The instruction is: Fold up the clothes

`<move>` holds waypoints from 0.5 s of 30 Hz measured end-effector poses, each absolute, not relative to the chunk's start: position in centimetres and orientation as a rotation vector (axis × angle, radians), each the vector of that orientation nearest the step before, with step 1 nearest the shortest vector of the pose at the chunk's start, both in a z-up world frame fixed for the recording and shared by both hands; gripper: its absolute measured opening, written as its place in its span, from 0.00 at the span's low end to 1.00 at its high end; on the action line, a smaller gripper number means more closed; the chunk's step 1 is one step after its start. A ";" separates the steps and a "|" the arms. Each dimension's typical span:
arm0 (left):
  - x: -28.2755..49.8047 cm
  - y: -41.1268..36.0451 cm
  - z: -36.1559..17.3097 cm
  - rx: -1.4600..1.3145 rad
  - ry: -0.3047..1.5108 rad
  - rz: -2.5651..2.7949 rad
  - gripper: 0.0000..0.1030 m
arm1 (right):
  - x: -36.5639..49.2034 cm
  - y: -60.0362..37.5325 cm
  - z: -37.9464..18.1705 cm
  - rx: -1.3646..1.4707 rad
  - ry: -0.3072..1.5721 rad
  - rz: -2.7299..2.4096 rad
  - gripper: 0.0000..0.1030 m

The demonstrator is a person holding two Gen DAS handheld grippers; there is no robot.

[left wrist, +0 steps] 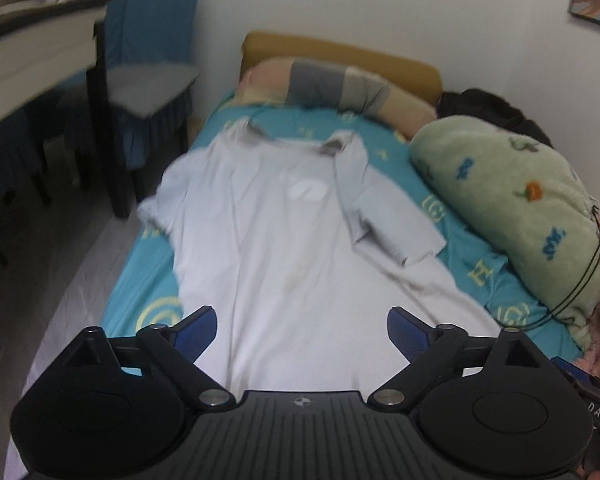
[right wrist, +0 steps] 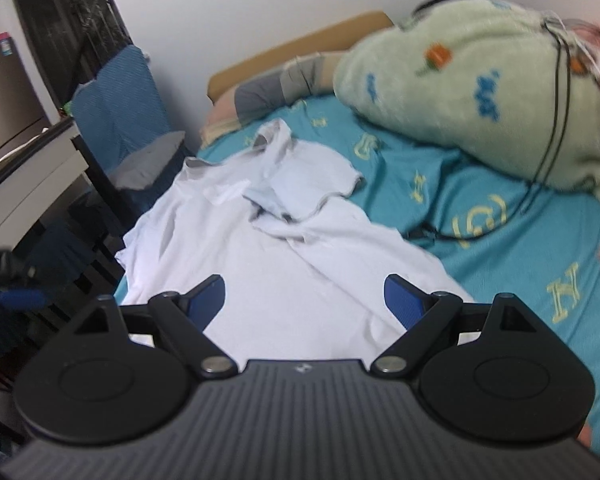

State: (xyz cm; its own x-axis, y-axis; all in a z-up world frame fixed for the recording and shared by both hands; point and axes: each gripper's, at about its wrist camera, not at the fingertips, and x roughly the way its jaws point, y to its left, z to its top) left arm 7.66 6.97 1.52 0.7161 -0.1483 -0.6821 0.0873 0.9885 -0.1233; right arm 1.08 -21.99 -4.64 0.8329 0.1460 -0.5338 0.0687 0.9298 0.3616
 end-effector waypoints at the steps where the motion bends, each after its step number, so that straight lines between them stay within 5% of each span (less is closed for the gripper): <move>1: 7.6 6.2 1.7 -0.081 0.734 -0.136 0.95 | 1.2 -21.9 -4.5 0.374 0.581 0.044 0.85; 12: 8.8 3.4 -2.4 -0.070 0.673 -0.144 0.97 | 9.3 -23.8 -4.9 0.512 0.598 0.116 0.85; 15: 9.5 4.6 -4.0 -0.087 0.691 -0.115 0.97 | 14.2 -25.3 -7.0 0.592 0.668 0.143 0.61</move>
State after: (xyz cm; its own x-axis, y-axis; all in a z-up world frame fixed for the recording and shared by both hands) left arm 9.49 4.63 -4.01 0.7648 -0.1344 -0.6301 0.0771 0.9901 -0.1176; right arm 14.24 -25.26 -6.95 0.7820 0.3090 -0.5413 0.0603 0.8269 0.5592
